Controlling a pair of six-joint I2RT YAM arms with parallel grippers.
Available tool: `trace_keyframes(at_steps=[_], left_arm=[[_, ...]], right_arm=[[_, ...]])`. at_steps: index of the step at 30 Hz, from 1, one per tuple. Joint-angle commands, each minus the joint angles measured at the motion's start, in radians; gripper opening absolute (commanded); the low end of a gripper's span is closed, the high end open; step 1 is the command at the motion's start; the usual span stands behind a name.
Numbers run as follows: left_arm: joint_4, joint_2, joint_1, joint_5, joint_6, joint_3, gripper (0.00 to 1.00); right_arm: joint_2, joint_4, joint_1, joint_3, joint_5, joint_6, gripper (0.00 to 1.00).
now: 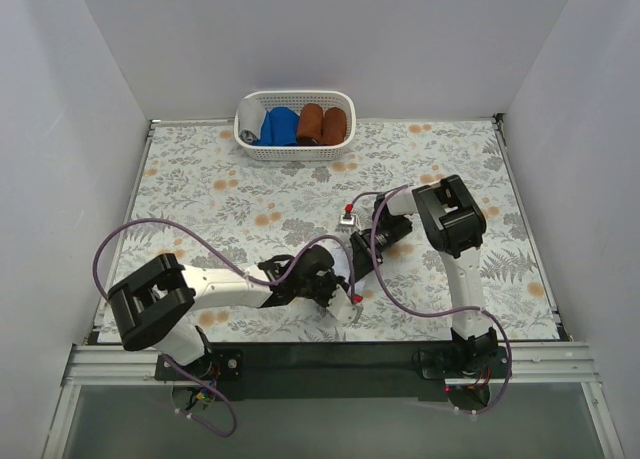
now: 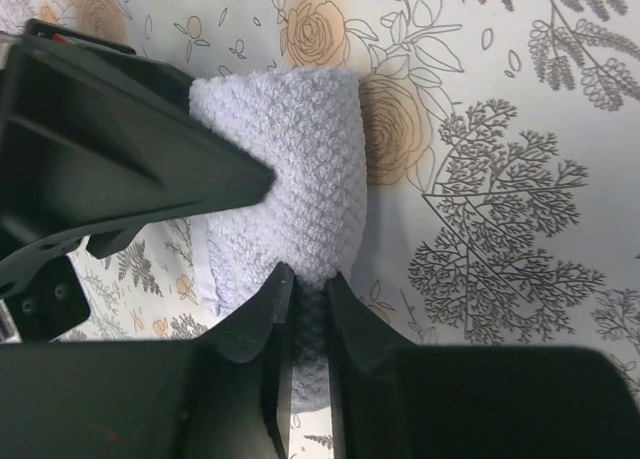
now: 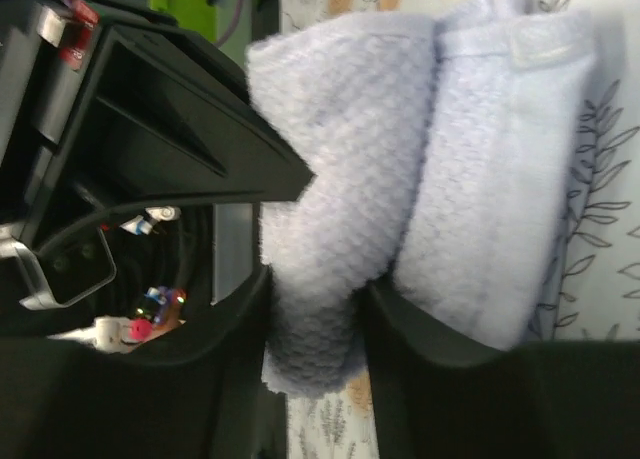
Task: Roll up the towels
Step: Roll the towel
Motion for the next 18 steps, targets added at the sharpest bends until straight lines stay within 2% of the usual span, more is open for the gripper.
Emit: trace_keyframes(at_steps=[1, 2, 5, 7, 11, 13, 18], left_arm=[[-0.206, 0.065, -0.002, 0.006, -0.109, 0.089, 0.05], [-0.287, 0.082, -0.002, 0.017, -0.138, 0.117, 0.03], [-0.433, 0.097, -0.002, 0.058, -0.232, 0.213, 0.01], [-0.488, 0.114, -0.002, 0.110, -0.269, 0.247, 0.01], [-0.700, 0.220, 0.011, 0.207, -0.362, 0.379, 0.02], [-0.731, 0.256, 0.030, 0.266, -0.411, 0.428, 0.02], [-0.815, 0.348, 0.123, 0.389, -0.438, 0.514, 0.04]], right_arm=[[-0.002, -0.017, -0.035, 0.034, 0.074, -0.012, 0.43], [-0.014, -0.015, -0.049, 0.049, 0.101, 0.004, 0.48], [-0.065, -0.002, -0.126, 0.119, 0.167, 0.050, 0.55], [-0.095, 0.018, -0.193, 0.184, 0.195, 0.094, 0.55], [-0.177, 0.069, -0.294, 0.227, 0.255, 0.154, 0.56], [-0.259, 0.113, -0.336, 0.198, 0.275, 0.169, 0.56], [-0.520, 0.195, -0.359, -0.059, 0.385, 0.147, 0.51]])
